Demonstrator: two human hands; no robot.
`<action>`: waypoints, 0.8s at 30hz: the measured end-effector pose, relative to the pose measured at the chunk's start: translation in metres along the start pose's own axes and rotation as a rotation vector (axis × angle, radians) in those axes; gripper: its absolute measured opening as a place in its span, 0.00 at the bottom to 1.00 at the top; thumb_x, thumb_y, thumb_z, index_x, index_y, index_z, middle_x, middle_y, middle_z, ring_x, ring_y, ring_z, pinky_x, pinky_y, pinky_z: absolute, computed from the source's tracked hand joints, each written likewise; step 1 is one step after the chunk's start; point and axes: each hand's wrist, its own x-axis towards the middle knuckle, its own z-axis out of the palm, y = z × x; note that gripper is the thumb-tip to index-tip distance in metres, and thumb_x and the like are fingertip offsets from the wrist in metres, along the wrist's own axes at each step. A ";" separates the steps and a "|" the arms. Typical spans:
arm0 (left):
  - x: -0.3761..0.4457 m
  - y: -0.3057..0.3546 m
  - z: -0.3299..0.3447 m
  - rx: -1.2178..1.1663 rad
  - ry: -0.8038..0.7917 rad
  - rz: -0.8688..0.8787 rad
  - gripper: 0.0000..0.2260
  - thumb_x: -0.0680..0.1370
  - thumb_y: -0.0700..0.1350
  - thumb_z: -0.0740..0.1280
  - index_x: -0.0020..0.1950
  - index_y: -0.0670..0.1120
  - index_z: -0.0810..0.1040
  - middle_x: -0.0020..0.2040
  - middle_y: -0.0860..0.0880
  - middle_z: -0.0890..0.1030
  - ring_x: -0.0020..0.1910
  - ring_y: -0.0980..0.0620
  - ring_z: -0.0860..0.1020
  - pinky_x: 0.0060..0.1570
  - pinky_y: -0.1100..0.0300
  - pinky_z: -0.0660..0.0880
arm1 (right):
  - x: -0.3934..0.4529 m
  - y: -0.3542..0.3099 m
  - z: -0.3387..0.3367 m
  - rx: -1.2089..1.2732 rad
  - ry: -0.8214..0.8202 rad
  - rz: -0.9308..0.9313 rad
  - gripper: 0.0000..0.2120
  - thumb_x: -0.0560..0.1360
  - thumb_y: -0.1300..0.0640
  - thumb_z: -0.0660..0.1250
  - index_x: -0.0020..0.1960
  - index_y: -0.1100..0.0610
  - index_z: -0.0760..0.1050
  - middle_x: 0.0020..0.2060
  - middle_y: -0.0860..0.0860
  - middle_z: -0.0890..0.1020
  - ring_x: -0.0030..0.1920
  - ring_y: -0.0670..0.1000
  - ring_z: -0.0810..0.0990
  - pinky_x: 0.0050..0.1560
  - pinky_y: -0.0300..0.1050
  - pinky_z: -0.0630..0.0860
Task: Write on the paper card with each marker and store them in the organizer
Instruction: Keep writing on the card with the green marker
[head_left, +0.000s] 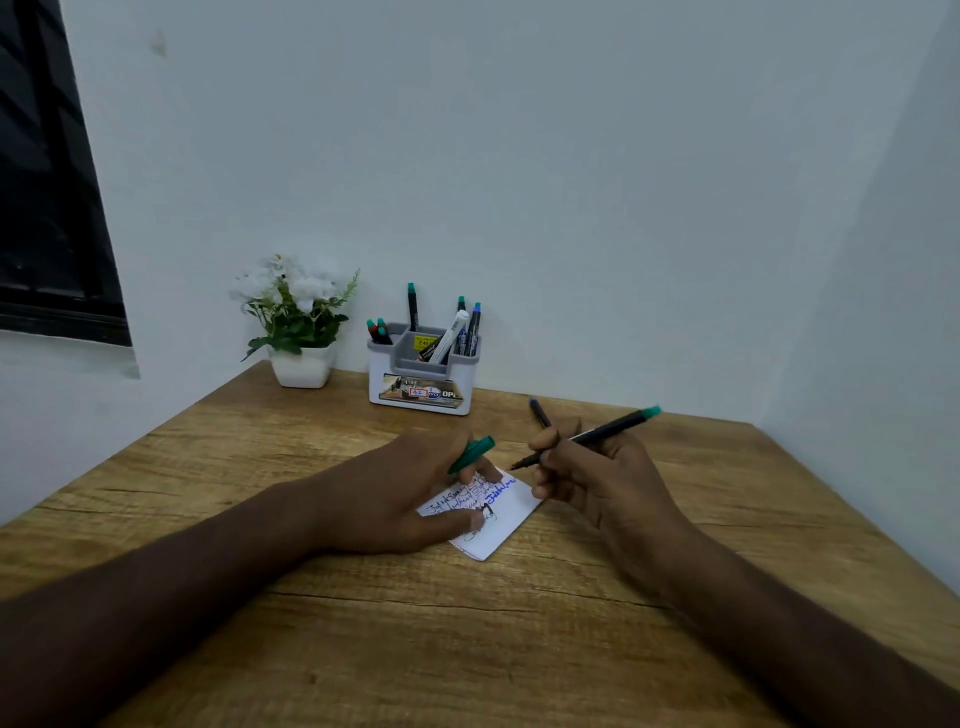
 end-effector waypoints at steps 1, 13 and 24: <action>-0.001 0.000 0.000 0.003 -0.011 -0.009 0.14 0.80 0.67 0.67 0.57 0.60 0.68 0.54 0.64 0.74 0.52 0.63 0.73 0.48 0.63 0.73 | 0.000 0.000 0.000 -0.059 -0.003 -0.013 0.09 0.78 0.69 0.68 0.44 0.62 0.86 0.40 0.61 0.86 0.42 0.58 0.84 0.51 0.56 0.84; 0.002 -0.001 0.001 0.024 -0.024 -0.020 0.23 0.76 0.71 0.70 0.60 0.58 0.69 0.52 0.65 0.72 0.51 0.63 0.73 0.45 0.64 0.70 | -0.002 0.001 0.001 -0.651 -0.066 -0.156 0.03 0.73 0.55 0.76 0.41 0.51 0.86 0.36 0.48 0.88 0.37 0.45 0.83 0.44 0.53 0.84; 0.001 0.001 -0.001 0.041 -0.030 -0.017 0.25 0.75 0.72 0.69 0.60 0.55 0.70 0.52 0.61 0.73 0.49 0.59 0.74 0.49 0.55 0.76 | -0.002 0.000 0.000 -0.688 -0.060 -0.172 0.03 0.73 0.55 0.75 0.41 0.50 0.86 0.35 0.50 0.87 0.37 0.51 0.85 0.47 0.61 0.85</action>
